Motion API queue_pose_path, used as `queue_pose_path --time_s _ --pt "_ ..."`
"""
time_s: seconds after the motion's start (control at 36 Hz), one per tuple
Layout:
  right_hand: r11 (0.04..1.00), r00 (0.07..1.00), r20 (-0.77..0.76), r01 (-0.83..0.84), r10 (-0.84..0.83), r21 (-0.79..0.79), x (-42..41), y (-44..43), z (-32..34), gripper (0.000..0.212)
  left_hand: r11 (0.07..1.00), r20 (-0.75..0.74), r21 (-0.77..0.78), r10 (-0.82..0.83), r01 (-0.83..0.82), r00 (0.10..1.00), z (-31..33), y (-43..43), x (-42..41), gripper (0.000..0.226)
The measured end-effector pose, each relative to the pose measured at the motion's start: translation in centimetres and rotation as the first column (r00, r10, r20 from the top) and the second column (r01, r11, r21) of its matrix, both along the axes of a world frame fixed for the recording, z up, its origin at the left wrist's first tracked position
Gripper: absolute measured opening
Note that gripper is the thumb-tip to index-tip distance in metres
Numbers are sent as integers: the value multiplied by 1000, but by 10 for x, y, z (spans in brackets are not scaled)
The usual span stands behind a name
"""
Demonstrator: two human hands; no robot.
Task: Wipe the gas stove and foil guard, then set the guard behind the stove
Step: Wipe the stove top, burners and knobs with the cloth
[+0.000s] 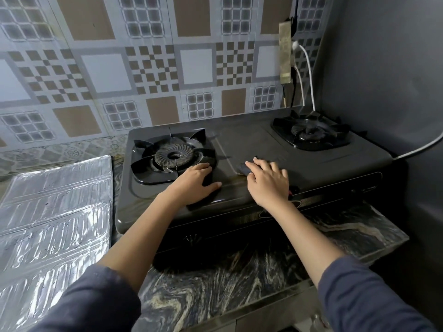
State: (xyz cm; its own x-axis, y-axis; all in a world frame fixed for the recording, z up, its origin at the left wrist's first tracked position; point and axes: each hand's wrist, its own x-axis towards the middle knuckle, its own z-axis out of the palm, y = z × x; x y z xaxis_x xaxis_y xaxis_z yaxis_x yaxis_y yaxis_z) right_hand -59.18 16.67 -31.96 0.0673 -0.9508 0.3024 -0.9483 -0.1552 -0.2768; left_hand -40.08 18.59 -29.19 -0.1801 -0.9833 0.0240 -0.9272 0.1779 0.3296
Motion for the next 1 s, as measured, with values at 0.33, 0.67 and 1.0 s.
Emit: queue_pose_path --time_s 0.33,0.67,1.0 --pt "999 1000 -25 -7 8 35 23 9 5 43 991 27 126 -53 49 998 7 31 17 103" --pt "972 999 -36 -26 35 233 47 15 16 50 992 34 122 -34 30 999 9 48 36 108" --pt "947 976 29 -216 215 240 51 18 31 44 999 16 26 -34 33 999 1 59 56 105"
